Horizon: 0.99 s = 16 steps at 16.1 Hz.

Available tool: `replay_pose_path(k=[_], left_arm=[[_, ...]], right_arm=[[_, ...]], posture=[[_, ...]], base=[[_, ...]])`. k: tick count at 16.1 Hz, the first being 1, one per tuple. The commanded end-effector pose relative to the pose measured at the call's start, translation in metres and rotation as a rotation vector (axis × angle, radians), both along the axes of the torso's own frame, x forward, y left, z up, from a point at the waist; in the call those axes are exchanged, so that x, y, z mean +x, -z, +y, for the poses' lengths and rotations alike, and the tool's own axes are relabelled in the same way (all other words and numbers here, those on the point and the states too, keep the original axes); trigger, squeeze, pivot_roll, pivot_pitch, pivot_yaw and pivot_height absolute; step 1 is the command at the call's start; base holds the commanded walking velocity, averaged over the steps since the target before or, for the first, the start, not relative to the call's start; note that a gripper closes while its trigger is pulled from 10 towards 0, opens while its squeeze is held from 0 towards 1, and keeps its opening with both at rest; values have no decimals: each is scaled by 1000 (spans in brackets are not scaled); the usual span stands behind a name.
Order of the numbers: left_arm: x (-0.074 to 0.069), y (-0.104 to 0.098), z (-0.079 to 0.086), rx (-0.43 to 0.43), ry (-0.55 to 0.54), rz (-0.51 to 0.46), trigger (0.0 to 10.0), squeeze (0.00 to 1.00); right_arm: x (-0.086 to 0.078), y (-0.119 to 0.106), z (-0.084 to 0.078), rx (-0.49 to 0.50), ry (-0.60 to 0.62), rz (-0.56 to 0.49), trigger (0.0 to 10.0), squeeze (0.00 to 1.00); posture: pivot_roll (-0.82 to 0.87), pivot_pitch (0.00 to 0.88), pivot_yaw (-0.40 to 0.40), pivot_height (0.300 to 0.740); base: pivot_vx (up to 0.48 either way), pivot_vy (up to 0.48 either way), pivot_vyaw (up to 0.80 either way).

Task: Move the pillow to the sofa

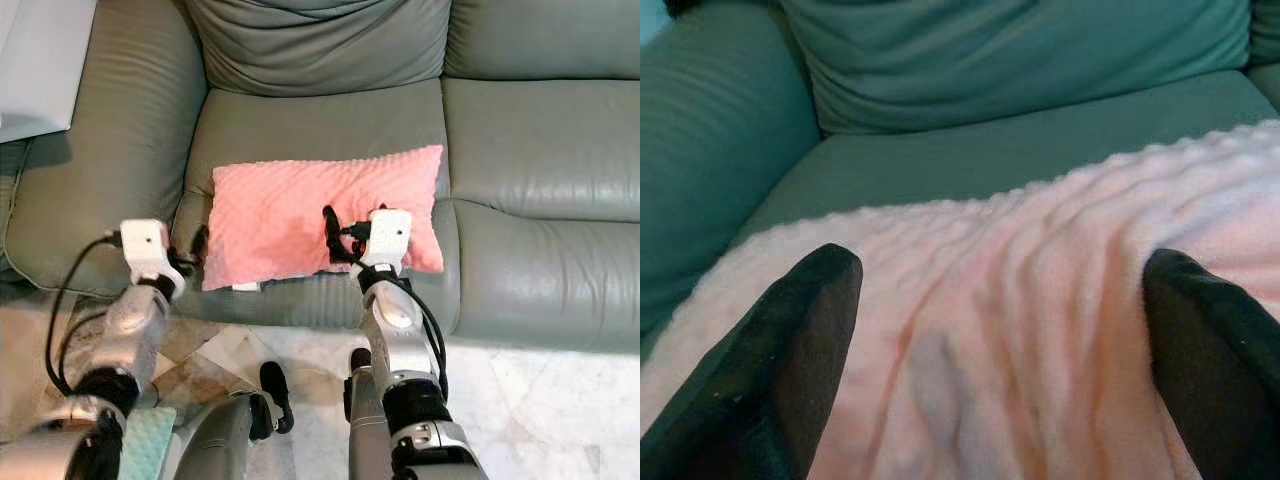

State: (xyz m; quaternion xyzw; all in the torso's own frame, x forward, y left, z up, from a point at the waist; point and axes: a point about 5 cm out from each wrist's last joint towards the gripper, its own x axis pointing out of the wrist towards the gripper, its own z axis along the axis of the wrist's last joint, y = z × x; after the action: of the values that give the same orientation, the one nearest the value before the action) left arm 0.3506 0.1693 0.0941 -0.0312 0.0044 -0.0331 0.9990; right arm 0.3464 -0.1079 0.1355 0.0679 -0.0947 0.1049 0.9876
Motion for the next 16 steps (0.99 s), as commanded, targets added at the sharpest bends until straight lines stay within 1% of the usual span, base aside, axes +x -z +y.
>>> replay_pose_path(k=[1,2,4,5,6,7,8,9,10,11,12,13,14,15,16], left_arm=[[-12,19,5,-3,-2,68,10000,0],[-17,25,2,-4,10,84,10000,0],[-28,36,-5,-19,37,110,10000,0],[-32,39,-7,-28,45,117,10000,0],[-39,45,-12,-42,64,133,10000,0],[-43,48,-14,-43,77,144,10000,0],[-48,52,-16,-49,90,155,10000,0],[-55,58,-19,-59,97,183,10000,0],[-57,60,-19,-58,98,191,10000,0],[-62,62,-21,-48,112,198,10000,0],[-68,65,-23,-39,133,210,10000,0],[-71,67,-24,-35,142,222,10000,0],[-75,71,-24,-31,157,243,10000,0],[-81,75,-23,-26,170,265,10000,0],[-85,76,-23,-17,179,273,10000,0]], right_arm=[[-6,7,8,9,-36,19,10000,1000],[-11,11,3,-57,-14,26,10000,1000],[-27,25,-16,-231,51,29,10000,1000],[-33,28,-25,-259,74,38,10000,1000],[-45,31,-37,-193,106,66,10000,1000],[-51,34,-43,-191,134,81,10000,1000],[-56,37,-45,-195,152,98,10000,1000],[-68,42,-47,-188,181,124,10000,1000],[-71,43,-47,-187,187,131,10000,1000],[-79,48,-51,-214,220,157,10000,1000],[-88,56,-65,-271,309,200,10000,1000],[-92,62,-75,-304,367,232,10000,796],[-97,70,-90,-347,445,285,10000,325],[-103,76,-107,-357,527,327,10000,0],[-104,80,-119,-377,569,341,10000,0]], posture=[[-160,462,171,740],[-168,435,161,740],[-179,402,144,740],[-182,394,139,740],[-187,378,131,740],[-189,371,128,740],[-194,357,125,740],[-194,344,124,740],[-194,337,123,740],[-195,324,124,740],[-195,318,125,740],[-194,317,125,740],[-194,320,128,740],[-187,337,136,740],[-181,345,140,740]], base=[[0,0,0],[0,0,0],[0,0,0],[0,0,0],[0,0,0],[0,0,0],[0,0,0],[0,0,0],[0,0,0],[0,0,0],[0,0,0],[0,0,0],[0,0,0],[0,0,0],[0,0,0]])
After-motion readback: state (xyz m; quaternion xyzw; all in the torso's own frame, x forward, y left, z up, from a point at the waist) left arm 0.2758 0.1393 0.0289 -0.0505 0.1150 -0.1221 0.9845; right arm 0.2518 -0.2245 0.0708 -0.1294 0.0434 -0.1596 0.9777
